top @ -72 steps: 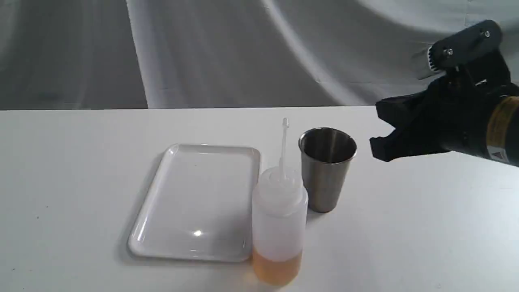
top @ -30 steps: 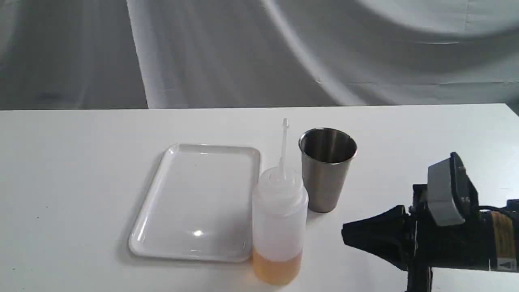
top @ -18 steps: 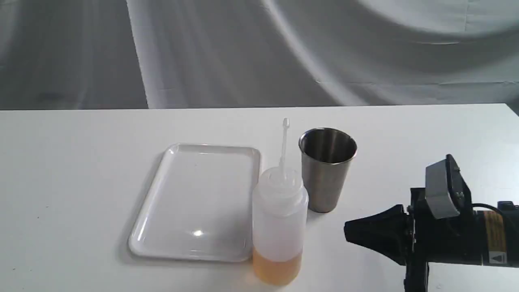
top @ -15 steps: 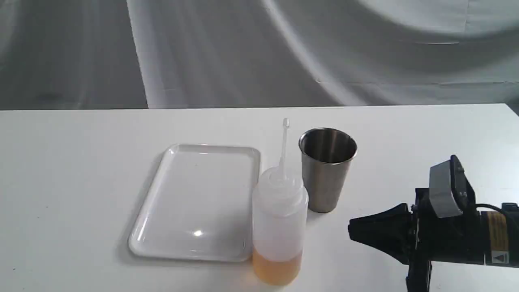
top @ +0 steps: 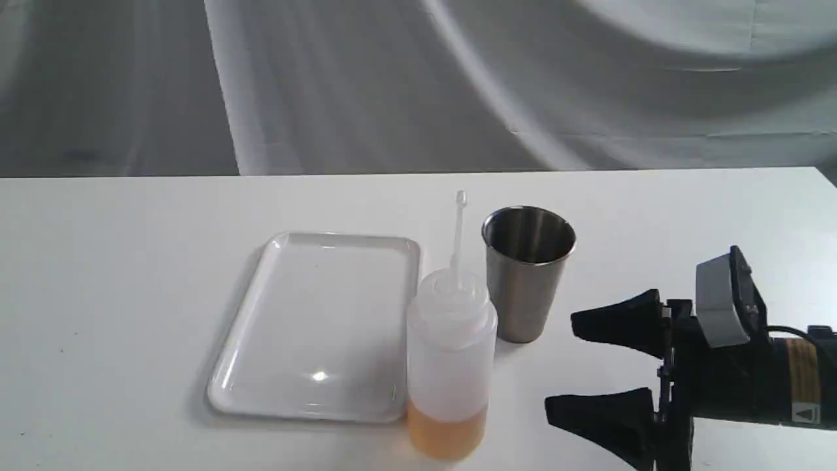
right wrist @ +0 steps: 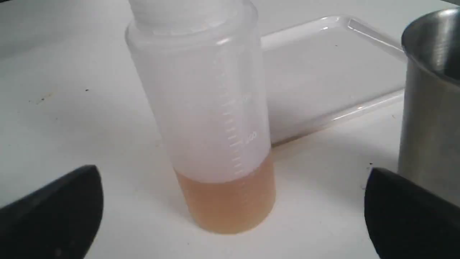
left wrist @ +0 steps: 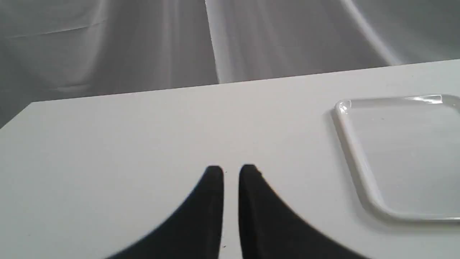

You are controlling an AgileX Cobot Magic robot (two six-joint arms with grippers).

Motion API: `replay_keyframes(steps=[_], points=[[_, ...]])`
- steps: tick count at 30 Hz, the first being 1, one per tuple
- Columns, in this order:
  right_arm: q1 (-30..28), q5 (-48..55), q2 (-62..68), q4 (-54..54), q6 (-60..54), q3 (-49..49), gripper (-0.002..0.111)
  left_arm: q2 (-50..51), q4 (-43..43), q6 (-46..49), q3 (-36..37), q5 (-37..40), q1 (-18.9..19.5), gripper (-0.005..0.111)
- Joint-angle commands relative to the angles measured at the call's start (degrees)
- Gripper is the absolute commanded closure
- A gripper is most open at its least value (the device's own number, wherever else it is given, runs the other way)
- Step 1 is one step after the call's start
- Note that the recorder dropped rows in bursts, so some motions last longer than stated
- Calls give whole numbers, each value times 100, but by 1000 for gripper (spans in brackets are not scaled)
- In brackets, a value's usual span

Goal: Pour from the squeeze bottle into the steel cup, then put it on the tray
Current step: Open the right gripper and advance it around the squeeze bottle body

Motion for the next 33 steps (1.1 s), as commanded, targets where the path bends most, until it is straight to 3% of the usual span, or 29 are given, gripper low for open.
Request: replay_keyframes(steps=[1, 12, 24, 33], points=[[-43, -246, 18, 53, -33, -20, 10, -28, -2, -10, 25, -21, -39, 98], [53, -288, 380, 223, -37, -20, 10, -28, -2, -10, 25, -21, -39, 98], [132, -11, 380, -69, -1096, -20, 10, -28, -2, -10, 25, -21, -39, 98], [369, 241, 380, -58, -1056, -352, 10, -28, -2, -10, 25, -21, -39, 98]])
